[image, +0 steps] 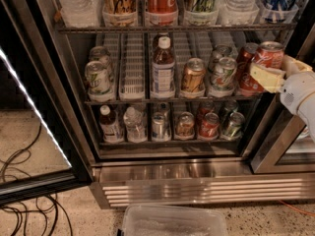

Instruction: Pick coke can from middle shelf of fridge

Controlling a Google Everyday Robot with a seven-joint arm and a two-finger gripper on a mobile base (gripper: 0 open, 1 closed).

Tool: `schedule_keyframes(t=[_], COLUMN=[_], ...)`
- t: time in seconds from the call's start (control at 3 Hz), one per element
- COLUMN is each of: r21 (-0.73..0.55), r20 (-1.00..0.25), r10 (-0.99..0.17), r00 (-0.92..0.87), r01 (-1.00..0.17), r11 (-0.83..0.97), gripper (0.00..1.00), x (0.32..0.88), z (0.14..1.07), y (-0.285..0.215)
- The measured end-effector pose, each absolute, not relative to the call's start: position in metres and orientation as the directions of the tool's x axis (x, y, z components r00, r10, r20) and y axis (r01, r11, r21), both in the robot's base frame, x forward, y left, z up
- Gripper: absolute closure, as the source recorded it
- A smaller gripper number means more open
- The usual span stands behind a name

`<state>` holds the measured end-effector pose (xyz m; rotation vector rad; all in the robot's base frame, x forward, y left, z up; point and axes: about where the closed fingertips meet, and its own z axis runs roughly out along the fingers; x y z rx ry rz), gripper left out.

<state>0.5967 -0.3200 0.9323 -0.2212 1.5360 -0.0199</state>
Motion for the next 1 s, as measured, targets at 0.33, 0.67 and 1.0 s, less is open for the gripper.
schedule_keyframes(t=[0.33,0.67,1.0], r21=[-0.108,-0.037,-0.036], r20=[-0.994,-0.999,-0.999], r10=[-0.11,-0.046,-0.048], r00=[0.005,-0.017,-0.021], r01=[-0.237,-0.36,-0.39], r11=[0.965,0.932,0.92], gripper=[1.0,1.0,1.0], x=[0.582,0.578,0.575], z=[0.927,0.916,0.915], y=[-0.316,-0.298,-0.29])
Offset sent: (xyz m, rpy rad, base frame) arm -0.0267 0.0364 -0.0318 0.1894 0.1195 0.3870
